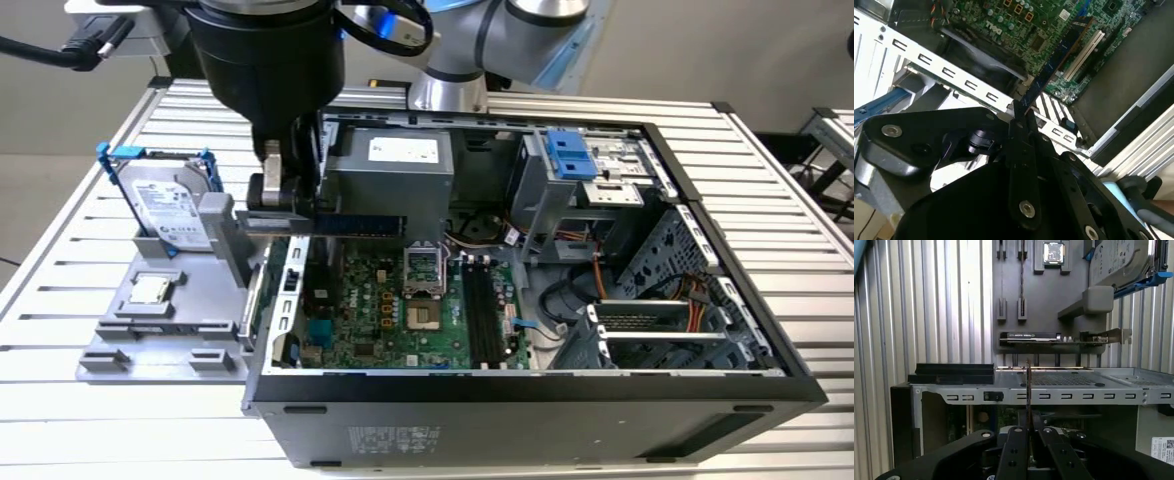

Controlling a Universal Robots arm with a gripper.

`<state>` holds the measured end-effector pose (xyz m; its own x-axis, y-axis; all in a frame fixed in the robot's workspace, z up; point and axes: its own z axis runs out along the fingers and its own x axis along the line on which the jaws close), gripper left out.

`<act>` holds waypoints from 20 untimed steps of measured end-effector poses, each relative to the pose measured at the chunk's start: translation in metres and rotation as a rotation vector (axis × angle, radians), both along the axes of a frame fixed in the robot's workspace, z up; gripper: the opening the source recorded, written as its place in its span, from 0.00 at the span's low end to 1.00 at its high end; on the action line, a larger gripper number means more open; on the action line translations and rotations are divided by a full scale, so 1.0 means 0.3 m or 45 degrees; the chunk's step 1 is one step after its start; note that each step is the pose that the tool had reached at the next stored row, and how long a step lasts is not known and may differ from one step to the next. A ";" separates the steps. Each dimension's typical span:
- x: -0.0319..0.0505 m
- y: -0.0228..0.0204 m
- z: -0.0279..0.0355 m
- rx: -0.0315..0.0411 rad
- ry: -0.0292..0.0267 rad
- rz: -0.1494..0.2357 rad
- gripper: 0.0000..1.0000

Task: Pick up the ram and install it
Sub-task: 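Pick up the ram and move it above insertion slot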

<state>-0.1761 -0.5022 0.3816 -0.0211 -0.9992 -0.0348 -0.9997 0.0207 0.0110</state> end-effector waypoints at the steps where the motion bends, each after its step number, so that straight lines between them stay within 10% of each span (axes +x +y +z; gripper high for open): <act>1: 0.006 0.000 0.000 0.0000 0.0000 0.000 0.00; 20: 0.102 0.001 0.000 0.0001 0.0000 0.000 0.00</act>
